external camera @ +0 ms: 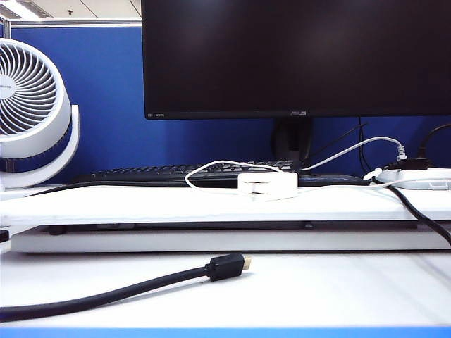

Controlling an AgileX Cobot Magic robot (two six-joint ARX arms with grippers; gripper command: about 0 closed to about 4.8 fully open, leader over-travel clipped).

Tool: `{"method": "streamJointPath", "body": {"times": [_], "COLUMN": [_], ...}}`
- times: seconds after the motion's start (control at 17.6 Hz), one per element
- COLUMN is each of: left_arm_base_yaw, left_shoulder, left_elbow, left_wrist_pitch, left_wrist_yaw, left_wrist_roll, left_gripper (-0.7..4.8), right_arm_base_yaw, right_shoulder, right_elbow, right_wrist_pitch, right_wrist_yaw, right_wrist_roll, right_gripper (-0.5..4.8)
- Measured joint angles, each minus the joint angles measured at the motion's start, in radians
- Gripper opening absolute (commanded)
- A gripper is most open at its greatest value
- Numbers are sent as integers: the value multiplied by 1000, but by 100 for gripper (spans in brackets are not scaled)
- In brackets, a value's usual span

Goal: Pick up the Type-C charging cable and the charging base, insert one end of the Type-C charger into the corresponding slot on the base, and finally place the plugged-in charger back on the table.

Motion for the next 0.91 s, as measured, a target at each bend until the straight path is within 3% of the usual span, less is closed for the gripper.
{"method": "streamJointPath", "body": {"times": [0.11,0.91], "left_arm_base_yaw": [0,1], "left_shoulder": [0,0], "left_elbow": [0,0], "left_wrist_pitch": [0,0], "left_wrist_yaw": [0,0], "left_wrist_roll": [0,0], "left_gripper": [-4,-4], "right_arm_base_yaw": [-12,-14], "right_shoulder": [-2,-2], "right_elbow": [-7,-32], "right_wrist_pitch": [26,109], "right_wrist_yaw": [-2,-2], "right_wrist_roll": [-43,-42], "right_gripper": [-5,-5]}}
